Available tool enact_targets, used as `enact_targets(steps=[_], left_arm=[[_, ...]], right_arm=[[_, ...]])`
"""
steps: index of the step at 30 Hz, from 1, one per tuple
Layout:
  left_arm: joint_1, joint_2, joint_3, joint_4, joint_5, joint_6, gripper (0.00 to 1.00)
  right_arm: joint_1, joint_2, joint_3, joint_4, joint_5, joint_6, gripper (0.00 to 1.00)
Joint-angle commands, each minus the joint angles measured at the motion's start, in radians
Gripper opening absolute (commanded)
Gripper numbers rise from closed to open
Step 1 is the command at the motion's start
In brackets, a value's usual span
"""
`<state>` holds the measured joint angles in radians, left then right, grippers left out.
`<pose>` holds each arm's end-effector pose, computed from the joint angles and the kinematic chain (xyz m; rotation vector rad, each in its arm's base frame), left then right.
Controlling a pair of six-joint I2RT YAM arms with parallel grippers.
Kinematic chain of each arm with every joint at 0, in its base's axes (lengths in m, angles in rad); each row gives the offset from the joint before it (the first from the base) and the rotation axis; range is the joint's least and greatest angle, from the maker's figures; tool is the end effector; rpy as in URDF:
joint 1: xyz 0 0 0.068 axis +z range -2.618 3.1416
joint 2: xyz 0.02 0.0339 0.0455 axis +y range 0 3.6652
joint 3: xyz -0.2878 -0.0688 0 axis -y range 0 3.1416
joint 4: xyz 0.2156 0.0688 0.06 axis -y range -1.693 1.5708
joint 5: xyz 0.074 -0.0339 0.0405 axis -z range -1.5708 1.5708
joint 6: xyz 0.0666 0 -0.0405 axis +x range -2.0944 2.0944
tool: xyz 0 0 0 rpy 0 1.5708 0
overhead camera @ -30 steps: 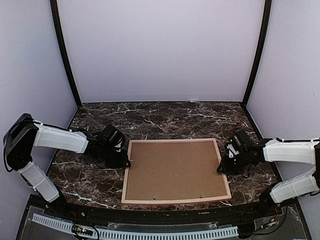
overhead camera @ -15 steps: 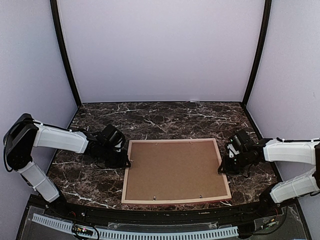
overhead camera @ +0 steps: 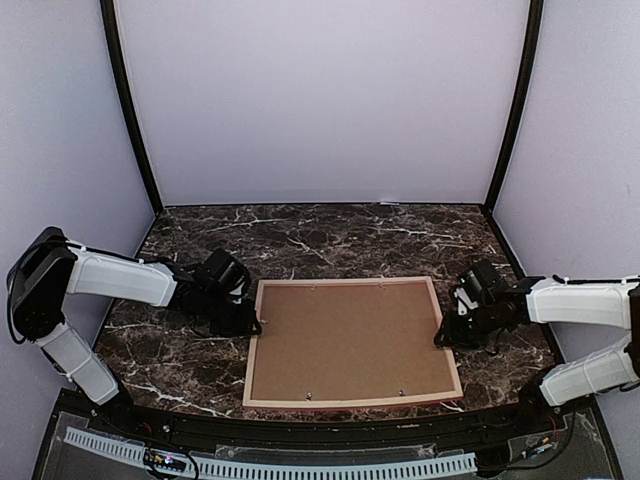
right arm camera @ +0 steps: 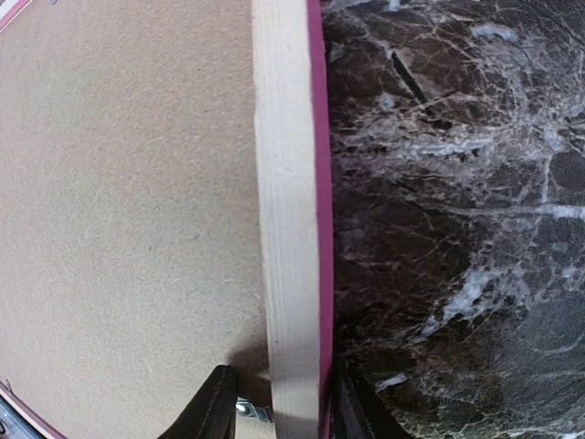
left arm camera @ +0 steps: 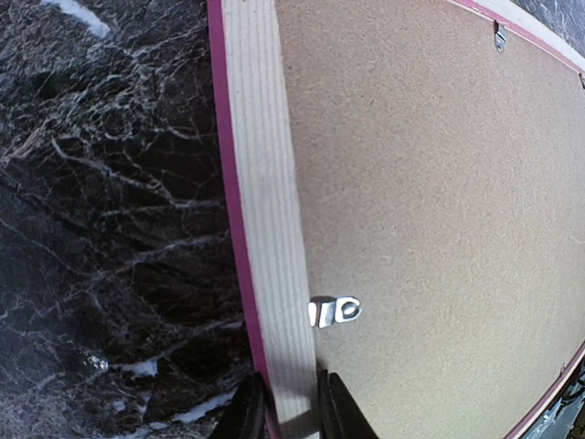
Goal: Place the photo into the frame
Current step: Press the fastener onto the backboard, then place the photo frame at the center of the board.
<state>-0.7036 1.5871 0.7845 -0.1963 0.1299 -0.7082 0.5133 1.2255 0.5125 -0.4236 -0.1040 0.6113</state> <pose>0.2182 -0.1964 0.1701 0.0457 2.7146 -0.6521 0.1568 0.0963 0.1614 0.1048 2.7923 0.4516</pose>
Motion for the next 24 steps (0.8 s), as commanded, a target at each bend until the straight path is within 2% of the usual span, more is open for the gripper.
enact_targets(steps=[1,7,10,24], left_arm=[[-0.011,0.015,-0.027,0.001,-0.008,0.001,0.23],[-0.011,0.014,-0.032,0.002,-0.014,-0.001,0.23],[-0.011,0.012,-0.036,0.005,-0.017,-0.002,0.23],[-0.011,0.015,-0.047,0.023,-0.017,-0.013,0.19]], right_arm=[[0.008,0.012,0.014,0.006,-0.011,0.001,0.41],[-0.007,0.02,0.05,0.001,0.023,-0.015,0.54],[-0.024,0.041,0.064,0.009,0.025,-0.032,0.55],[-0.065,0.116,0.092,0.06,-0.029,-0.078,0.34]])
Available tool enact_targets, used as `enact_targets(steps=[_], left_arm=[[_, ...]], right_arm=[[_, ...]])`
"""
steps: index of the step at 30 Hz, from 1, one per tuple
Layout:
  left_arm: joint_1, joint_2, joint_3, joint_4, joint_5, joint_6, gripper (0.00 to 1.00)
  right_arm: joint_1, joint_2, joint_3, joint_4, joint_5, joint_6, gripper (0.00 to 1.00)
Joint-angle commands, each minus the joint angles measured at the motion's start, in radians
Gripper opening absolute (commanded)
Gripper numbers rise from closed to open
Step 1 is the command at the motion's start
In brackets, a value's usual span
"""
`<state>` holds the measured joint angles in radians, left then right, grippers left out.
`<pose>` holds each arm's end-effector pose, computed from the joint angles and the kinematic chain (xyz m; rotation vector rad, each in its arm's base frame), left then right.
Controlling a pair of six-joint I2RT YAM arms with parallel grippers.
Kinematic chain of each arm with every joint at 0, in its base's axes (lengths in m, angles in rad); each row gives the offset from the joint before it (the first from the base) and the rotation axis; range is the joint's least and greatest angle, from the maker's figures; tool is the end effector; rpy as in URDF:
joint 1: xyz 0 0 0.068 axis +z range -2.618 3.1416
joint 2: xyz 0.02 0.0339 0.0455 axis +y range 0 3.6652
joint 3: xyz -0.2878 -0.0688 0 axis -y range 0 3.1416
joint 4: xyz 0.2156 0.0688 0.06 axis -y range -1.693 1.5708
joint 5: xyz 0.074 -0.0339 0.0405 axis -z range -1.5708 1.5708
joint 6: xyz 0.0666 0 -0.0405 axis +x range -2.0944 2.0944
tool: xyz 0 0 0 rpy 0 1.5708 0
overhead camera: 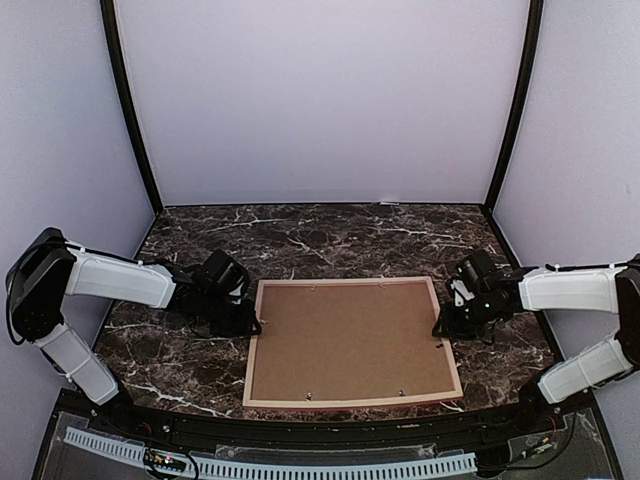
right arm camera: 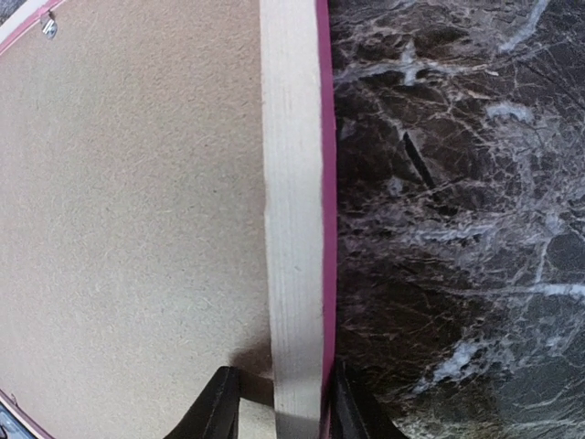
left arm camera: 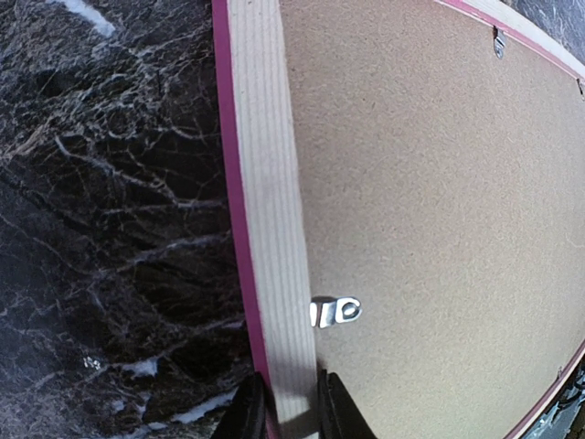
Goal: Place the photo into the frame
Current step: Place the photo frame at the center of the board.
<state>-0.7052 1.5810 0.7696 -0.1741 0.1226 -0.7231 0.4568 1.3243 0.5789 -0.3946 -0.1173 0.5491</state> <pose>0.2173 -0.1957 0.1694 0.0258 2.7021 -0.6585 0.1827 0.0985 0.1631 0.0928 2.7859 0.4373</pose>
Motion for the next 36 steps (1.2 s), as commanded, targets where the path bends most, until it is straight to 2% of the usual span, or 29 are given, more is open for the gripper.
enact_targets(steps=[1,10,19,29,33,36], left_arm=[[-0.009,0.023,-0.031,0.001,-0.011,0.001,0.19],[-0.007,0.045,-0.014,0.0,-0.042,0.0,0.16],[0.063,0.09,0.048,-0.014,-0.087,0.069,0.14],[0.251,0.163,0.202,-0.012,-0.112,0.186,0.16],[0.311,0.221,0.274,-0.014,-0.109,0.223,0.19],[0.329,0.267,0.32,-0.017,-0.111,0.249,0.27]], right_arm=[[-0.009,0.023,0.027,0.037,-0.018,-0.018,0.33],[-0.015,0.083,0.063,0.065,-0.021,-0.036,0.26],[-0.025,0.229,0.144,0.141,-0.049,-0.06,0.25],[-0.015,0.398,0.328,0.228,-0.154,-0.088,0.34],[-0.008,0.441,0.379,0.233,-0.173,-0.099,0.42],[-0.007,0.456,0.419,0.226,-0.174,-0.113,0.49]])
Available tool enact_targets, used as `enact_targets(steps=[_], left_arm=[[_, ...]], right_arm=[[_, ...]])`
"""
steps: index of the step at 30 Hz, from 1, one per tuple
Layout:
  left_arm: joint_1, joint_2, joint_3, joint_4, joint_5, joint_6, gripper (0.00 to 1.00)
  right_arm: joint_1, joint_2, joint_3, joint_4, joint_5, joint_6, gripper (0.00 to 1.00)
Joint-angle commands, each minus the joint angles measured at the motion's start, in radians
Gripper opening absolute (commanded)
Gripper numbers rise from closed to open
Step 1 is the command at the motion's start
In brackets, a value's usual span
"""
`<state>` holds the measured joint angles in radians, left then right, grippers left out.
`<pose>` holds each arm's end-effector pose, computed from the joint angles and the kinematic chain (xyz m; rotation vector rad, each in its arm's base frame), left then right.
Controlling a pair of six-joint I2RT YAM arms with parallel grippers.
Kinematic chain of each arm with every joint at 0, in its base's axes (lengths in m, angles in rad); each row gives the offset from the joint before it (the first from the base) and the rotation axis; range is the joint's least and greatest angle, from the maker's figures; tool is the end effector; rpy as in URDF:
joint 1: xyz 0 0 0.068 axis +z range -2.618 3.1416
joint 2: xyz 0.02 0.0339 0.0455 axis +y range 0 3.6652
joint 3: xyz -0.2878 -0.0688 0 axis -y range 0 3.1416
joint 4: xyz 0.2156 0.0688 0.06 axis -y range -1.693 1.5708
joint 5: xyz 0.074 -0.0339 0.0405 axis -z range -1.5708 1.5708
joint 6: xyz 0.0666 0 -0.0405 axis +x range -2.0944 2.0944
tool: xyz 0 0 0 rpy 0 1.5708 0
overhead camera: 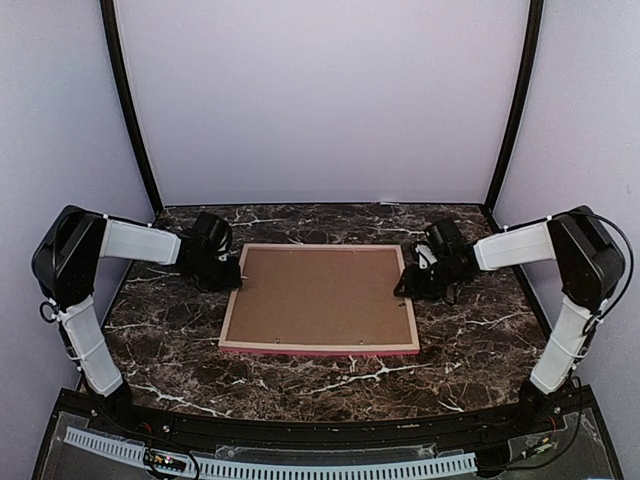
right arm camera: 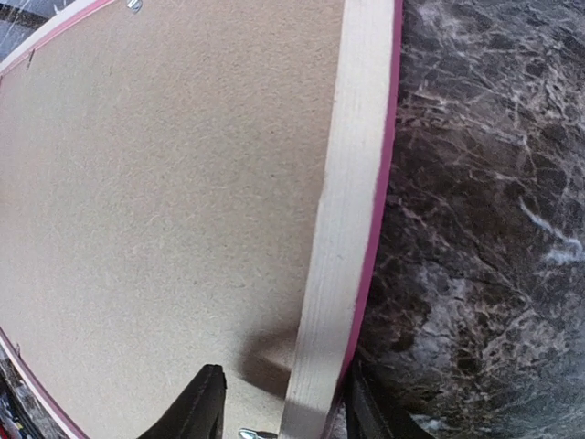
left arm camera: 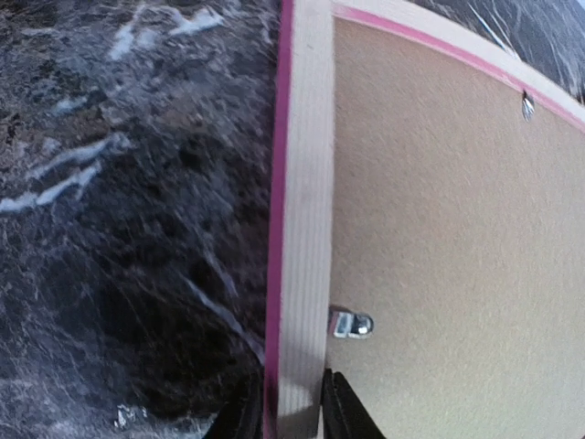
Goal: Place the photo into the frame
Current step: Place the photo frame at the center of the board, then pick up the photo frame from the center of the board.
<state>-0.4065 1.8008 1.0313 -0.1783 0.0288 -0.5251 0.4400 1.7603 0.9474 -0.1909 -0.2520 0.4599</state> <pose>0.3338 -0.1458 0.1726 -0.1403 2.5642 -0.4044 0.3009 0.1600 0.1640 -0.0719 2.6671 0.6420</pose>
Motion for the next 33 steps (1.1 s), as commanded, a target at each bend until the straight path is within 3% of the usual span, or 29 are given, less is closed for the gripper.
enact_targets(steps=[1,7,13,23,33], left_arm=[[0.038,0.054,0.079,-0.014,-0.017,0.055,0.33],[0.049,0.015,0.117,-0.056,-0.084,0.083,0.61],[0.048,-0.159,0.022,-0.004,-0.039,0.12,0.76],[0.02,-0.407,-0.147,0.057,0.07,0.12,0.9],[-0.011,-0.44,-0.187,0.031,0.11,0.107,0.91]], right_arm=[[0.009,0.019,0.063,0.013,-0.033,-0.031,0.52],[0.012,-0.094,0.061,-0.052,0.063,-0.083,0.72],[0.069,-0.25,-0.042,-0.086,0.092,-0.145,0.8],[0.302,-0.38,-0.138,-0.132,0.1,-0.221,0.8],[0.465,-0.225,-0.066,-0.201,0.142,-0.277,0.8]])
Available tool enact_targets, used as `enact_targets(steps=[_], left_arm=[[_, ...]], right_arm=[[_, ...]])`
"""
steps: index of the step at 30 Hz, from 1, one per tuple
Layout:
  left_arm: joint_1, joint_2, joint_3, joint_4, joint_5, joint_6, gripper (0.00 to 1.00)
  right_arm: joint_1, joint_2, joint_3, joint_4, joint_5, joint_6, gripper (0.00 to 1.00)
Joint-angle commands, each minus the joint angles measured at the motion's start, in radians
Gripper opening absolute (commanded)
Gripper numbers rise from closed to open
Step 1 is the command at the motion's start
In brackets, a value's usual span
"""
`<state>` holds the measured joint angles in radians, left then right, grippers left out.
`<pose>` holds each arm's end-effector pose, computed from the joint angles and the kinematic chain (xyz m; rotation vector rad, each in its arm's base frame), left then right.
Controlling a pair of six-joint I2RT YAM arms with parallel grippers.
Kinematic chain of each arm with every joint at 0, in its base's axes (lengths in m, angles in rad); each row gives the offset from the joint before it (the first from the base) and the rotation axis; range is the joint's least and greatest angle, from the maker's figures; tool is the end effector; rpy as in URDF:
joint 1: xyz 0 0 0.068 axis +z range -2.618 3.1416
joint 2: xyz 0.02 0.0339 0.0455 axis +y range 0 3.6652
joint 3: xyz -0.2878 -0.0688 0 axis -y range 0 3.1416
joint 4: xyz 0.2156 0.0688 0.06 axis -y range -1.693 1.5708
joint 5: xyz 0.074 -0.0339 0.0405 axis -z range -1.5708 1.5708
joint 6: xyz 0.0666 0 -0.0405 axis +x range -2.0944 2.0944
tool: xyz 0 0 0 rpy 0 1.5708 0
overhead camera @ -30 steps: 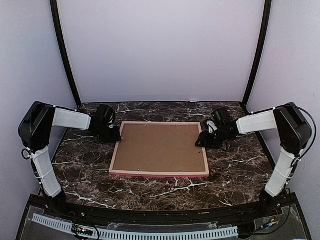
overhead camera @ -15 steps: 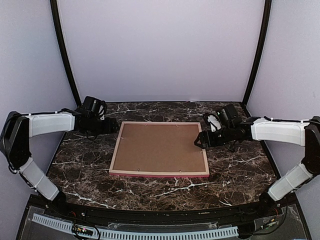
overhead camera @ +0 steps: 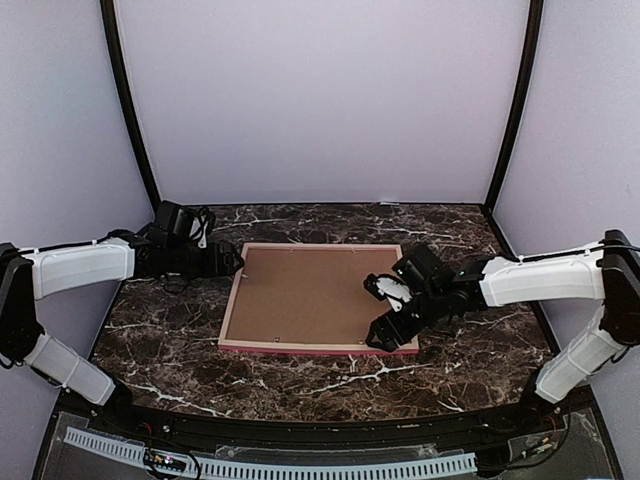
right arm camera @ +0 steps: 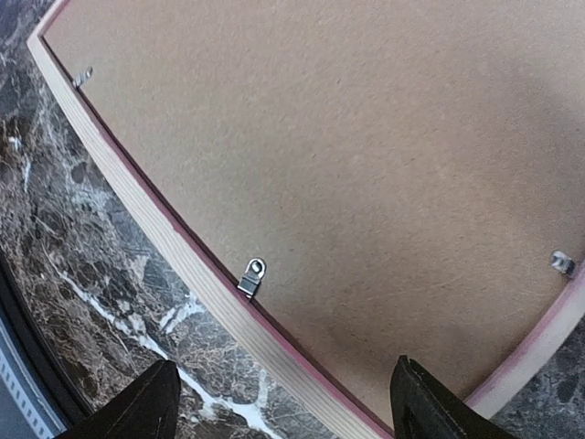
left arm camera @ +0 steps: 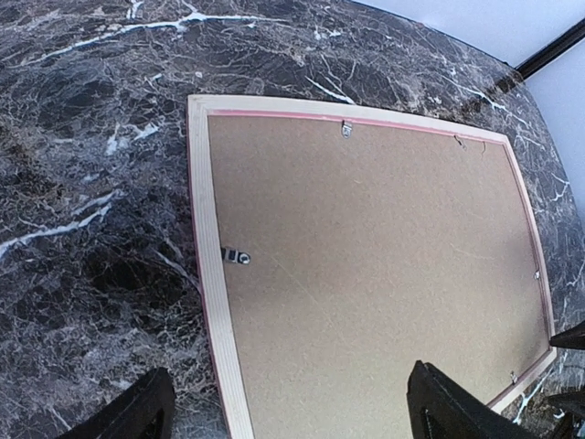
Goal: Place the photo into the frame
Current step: Pick up the photo frame from the center of the board.
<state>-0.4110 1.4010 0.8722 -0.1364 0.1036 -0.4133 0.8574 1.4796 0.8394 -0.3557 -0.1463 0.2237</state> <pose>0.2706 -0.1254 0.2536 0.0552 2.2914 -0.5554 0.1750 0.2170 0.2020 -0.8850 2.5138 0.5728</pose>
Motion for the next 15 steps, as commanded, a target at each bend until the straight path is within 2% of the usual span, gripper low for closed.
enact_targets(steps=[1,8,12,15], left_arm=[[-0.006,-0.043,-0.032,-0.012,0.039,-0.006,0.91],[-0.006,-0.044,-0.057,-0.013,0.044,-0.006,0.91],[-0.008,-0.037,-0.064,-0.005,0.052,-0.009,0.91],[-0.008,-0.04,-0.076,-0.003,0.053,-0.014,0.91]], right_arm=[[0.06,0.069,0.047,-0.04,0.04,-0.044,0.8],[0.108,0.144,0.079,-0.052,0.083,-0.059,0.76],[0.124,0.177,0.095,-0.062,0.11,-0.068,0.69],[0.136,0.182,0.097,-0.077,0.13,-0.071,0.59]])
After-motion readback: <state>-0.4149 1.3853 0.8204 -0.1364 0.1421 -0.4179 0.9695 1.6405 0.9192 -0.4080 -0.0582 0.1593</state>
